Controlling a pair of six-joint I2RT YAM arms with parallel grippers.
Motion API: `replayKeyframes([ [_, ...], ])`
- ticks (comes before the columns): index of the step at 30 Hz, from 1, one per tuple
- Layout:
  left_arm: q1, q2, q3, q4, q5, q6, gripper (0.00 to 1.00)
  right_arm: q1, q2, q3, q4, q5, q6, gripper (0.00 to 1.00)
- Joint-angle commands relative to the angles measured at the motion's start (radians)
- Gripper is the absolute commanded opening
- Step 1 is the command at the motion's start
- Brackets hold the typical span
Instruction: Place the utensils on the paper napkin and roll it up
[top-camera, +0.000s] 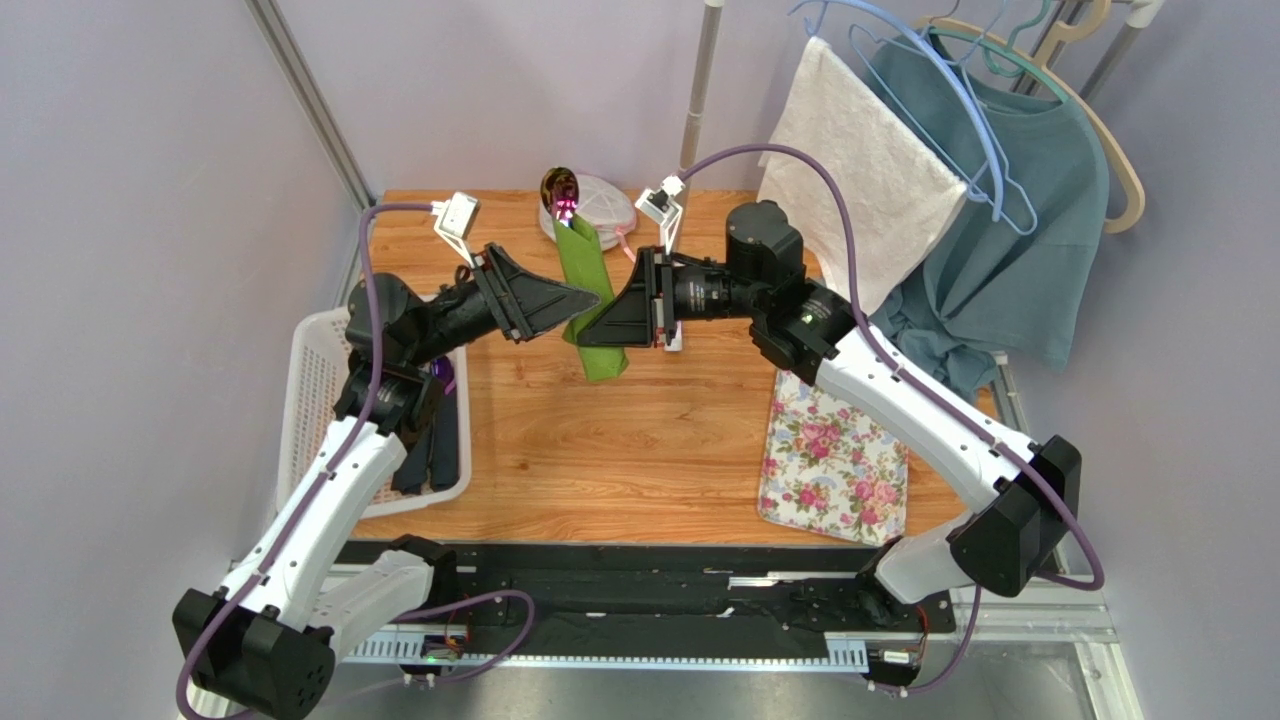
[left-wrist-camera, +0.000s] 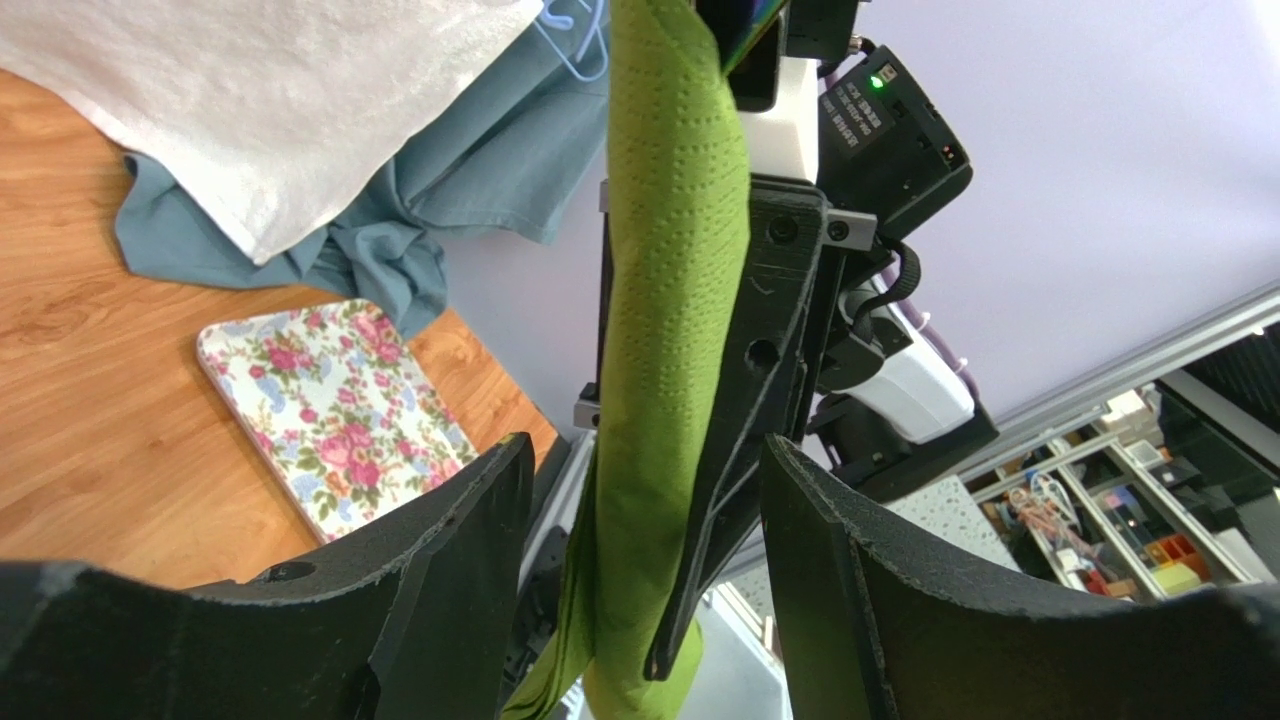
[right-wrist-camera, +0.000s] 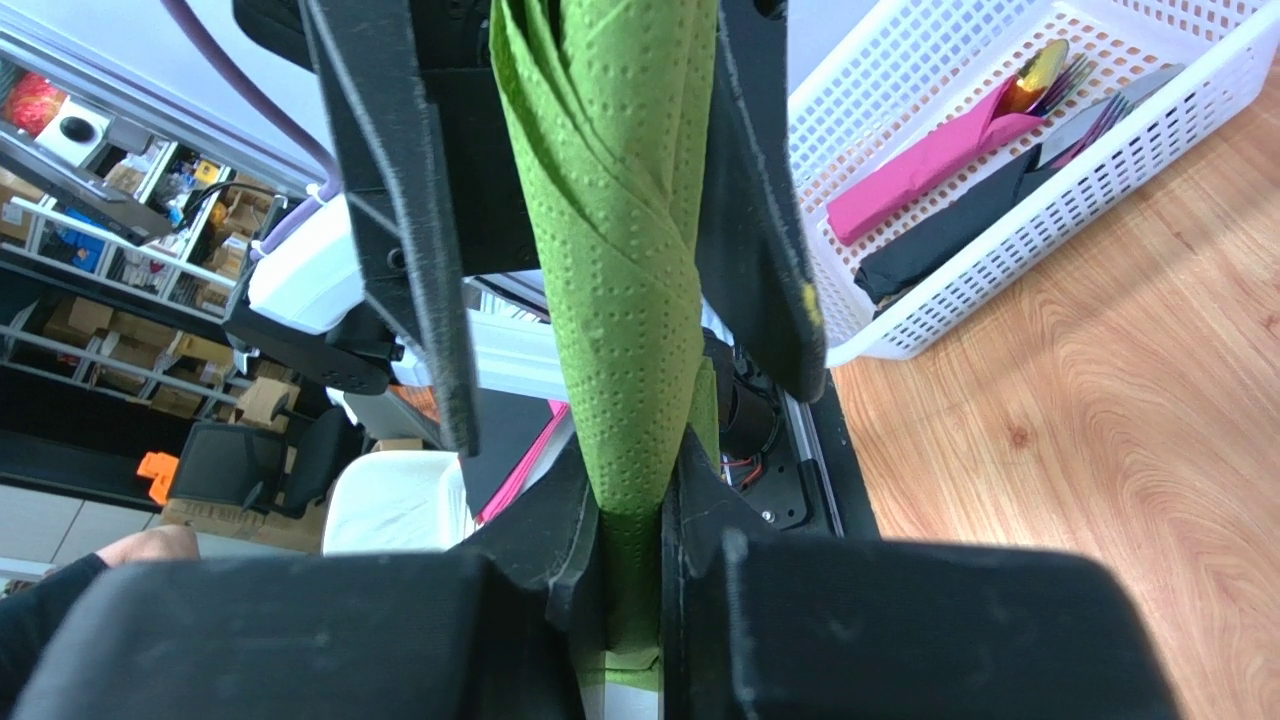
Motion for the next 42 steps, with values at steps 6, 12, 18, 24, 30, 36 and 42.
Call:
replayKeyframes([
  [6, -0.032, -0.01, -0.03, 0.02, -0.017, -0.007, 0.62, 0.017, 0.007, 0.051, 0.022, 0.077, -0.066, 0.0],
  [12, -0.032, -0.01, -0.066, 0.043, -0.024, -0.032, 0.44, 0.021, -0.002, 0.047, 0.018, 0.083, -0.087, 0.0],
  [18, -0.021, -0.009, -0.075, 0.098, -0.023, -0.075, 0.4, 0.029, -0.019, 0.028, 0.02, 0.074, -0.104, 0.0],
  [24, 0.003, 0.0, -0.066, 0.166, -0.004, -0.115, 0.41, 0.029, -0.035, 0.005, 0.044, 0.06, -0.087, 0.0],
  [30, 0.008, -0.003, -0.058, 0.217, 0.002, -0.132, 0.45, 0.029, -0.043, 0.013, 0.061, 0.043, -0.046, 0.0],
  [36, 0.022, 0.003, -0.055, 0.198, 0.002, -0.13, 0.52, 0.029, -0.052, 0.01, 0.071, 0.042, -0.029, 0.0],
  [42, 0.022, 0.0, -0.07, 0.164, -0.006, -0.118, 0.48, 0.029, -0.049, 0.015, 0.074, 0.043, -0.026, 0.0],
])
